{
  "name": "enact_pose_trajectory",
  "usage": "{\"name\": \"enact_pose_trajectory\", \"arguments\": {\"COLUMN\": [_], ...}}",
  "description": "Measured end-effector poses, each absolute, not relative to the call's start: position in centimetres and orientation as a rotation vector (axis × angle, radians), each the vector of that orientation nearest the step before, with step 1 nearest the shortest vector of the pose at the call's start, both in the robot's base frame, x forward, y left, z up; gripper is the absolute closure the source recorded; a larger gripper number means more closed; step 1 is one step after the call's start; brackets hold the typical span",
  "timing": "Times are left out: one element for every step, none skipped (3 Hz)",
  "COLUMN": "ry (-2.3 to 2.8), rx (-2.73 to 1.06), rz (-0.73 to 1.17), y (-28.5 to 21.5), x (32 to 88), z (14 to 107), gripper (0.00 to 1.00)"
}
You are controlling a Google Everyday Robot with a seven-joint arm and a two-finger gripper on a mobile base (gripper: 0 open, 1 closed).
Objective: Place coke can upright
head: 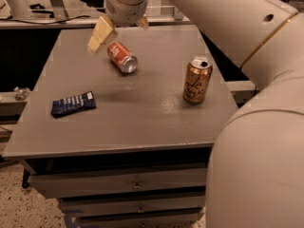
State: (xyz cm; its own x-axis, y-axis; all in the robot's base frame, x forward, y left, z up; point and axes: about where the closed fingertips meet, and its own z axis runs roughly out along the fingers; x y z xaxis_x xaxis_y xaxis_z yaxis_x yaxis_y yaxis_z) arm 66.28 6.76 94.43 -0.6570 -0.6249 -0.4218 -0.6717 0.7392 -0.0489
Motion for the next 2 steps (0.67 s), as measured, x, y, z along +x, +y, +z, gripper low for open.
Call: {"name": "enact_pose_trajectory", "arguments": {"ry": [2.529,2.537], "rx": [-0.938,-0.937], "rz": [0.145,0.093], "y": [9.8,11.3], "x": [68.5,70.8], "z": [92.7,90.5], "gripper": [0.0,0.0]}}
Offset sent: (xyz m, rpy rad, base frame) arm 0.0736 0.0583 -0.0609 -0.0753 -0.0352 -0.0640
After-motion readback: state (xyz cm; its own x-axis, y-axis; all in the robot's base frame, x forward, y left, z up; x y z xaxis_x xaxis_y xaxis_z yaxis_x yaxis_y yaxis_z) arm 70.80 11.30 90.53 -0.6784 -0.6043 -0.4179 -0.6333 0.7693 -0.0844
